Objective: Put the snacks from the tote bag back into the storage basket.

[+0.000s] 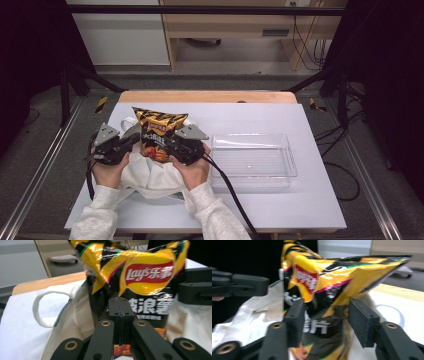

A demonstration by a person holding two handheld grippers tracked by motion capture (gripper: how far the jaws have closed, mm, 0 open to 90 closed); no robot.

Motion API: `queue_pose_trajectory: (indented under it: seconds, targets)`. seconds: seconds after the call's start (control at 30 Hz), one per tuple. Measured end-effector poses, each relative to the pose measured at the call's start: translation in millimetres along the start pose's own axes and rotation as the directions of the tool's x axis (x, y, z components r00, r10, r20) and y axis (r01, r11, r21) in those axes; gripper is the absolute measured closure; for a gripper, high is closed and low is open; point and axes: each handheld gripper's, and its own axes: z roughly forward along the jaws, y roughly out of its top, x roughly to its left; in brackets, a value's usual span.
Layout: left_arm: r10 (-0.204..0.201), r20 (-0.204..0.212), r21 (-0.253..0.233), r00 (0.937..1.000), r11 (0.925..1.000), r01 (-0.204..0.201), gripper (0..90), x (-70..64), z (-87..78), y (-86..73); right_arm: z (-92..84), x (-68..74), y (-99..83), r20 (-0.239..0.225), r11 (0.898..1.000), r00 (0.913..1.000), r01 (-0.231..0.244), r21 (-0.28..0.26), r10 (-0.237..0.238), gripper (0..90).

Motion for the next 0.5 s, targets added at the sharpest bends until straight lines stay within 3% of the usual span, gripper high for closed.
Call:
queue_pose_trajectory:
  seconds: [0.1, 0.2, 0.27, 0.43, 0.5]
  targets:
    - [-0.005, -0.013, 0.015, 0.9999, 0.9999, 0.005, 90.0, 2.4, 3.9, -2.9, 3.5, -3.1, -0.2, 0.017, 1.000, 0.9996, -0.021, 0.002, 0.021, 41.2]
    - [-0.011, -0.020, 0.020, 0.9997, 0.9997, 0.011, 88.3, 4.0, 5.8, -4.3, 9.8, -5.7, -0.3, 0.003, 0.998, 0.9985, -0.055, 0.012, 0.055, 39.7]
    - [-0.015, -0.025, 0.018, 0.9996, 0.9997, 0.015, 86.3, 4.5, 5.9, -4.6, 14.0, -4.7, 0.4, 0.006, 0.999, 0.9988, -0.049, 0.022, 0.049, 41.1]
    - [-0.024, -0.030, 0.000, 0.9993, 0.9997, 0.024, 79.3, 6.4, 3.5, -3.6, 16.4, -0.7, 1.1, 0.014, 0.999, 0.9996, -0.026, 0.028, 0.026, 60.7]
    - [-0.031, -0.029, -0.013, 0.9991, 0.9994, 0.031, 73.9, 7.5, 2.5, -3.2, 15.4, -0.4, 0.8, 0.026, 0.999, 0.9996, -0.007, 0.036, 0.006, 75.9]
